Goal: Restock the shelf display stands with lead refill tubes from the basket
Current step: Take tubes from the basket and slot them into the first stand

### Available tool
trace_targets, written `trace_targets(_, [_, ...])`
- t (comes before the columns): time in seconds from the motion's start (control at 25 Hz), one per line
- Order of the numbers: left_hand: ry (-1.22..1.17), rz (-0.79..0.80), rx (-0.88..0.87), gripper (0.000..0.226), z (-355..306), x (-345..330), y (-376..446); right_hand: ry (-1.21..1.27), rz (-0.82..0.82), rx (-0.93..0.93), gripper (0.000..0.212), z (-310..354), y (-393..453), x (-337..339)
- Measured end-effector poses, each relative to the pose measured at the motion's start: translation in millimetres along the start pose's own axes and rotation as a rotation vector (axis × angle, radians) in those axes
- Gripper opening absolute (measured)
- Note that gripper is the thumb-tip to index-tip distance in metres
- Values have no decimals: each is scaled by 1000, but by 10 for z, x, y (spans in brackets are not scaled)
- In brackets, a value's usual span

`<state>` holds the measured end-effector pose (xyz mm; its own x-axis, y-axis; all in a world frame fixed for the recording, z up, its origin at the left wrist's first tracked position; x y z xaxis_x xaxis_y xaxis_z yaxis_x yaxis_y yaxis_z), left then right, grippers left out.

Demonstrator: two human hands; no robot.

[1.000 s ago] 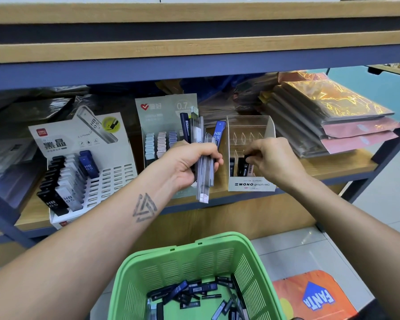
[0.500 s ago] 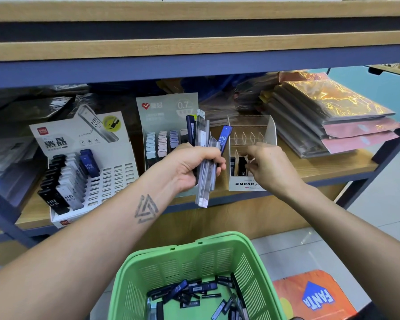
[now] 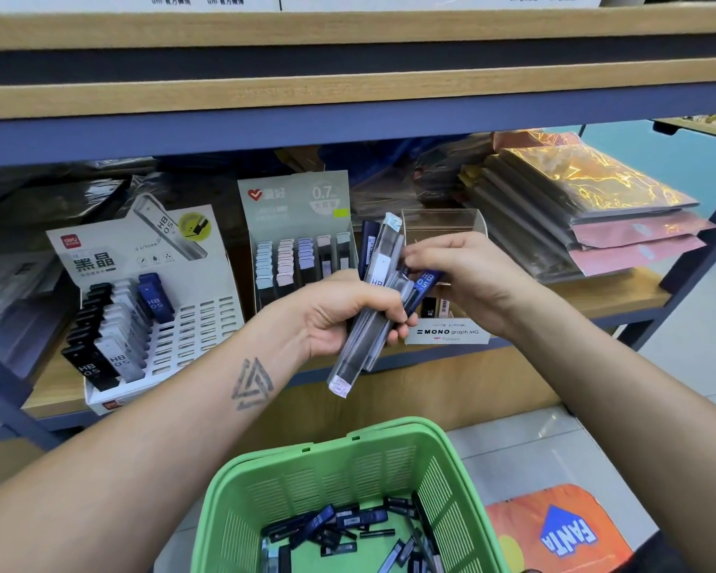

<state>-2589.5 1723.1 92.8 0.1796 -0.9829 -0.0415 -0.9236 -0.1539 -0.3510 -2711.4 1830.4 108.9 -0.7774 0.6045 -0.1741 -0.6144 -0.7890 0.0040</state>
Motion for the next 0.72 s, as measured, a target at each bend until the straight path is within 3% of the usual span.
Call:
trace_targets(0.12, [-9,9,12,43,8,-13,8,4,-47,-19,14,-32,17,14])
trace_targets(0.32, [9,-46,20,21,12,68,2,255,-169,71,11,74,79,188])
trace_targets(0.48, [5,-52,23,19,-13,101,-14,348,-159,89,17,84,98,252])
trace_targets(0.72, [-86,-65,-15,19,-119,150,-59,187,-179,51,19,18,93,306])
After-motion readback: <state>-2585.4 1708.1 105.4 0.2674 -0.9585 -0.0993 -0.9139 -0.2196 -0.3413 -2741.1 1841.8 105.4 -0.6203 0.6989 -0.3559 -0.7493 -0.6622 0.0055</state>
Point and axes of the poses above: each hand's wrist, its own y-axis towards the middle knuckle, its own x-axis out of the back of the hand, z = x × y, the point moved 3 cm from there along y, towards the middle knuckle, and after that the axes turned 13 degrees about y, right-handed, at the moved point
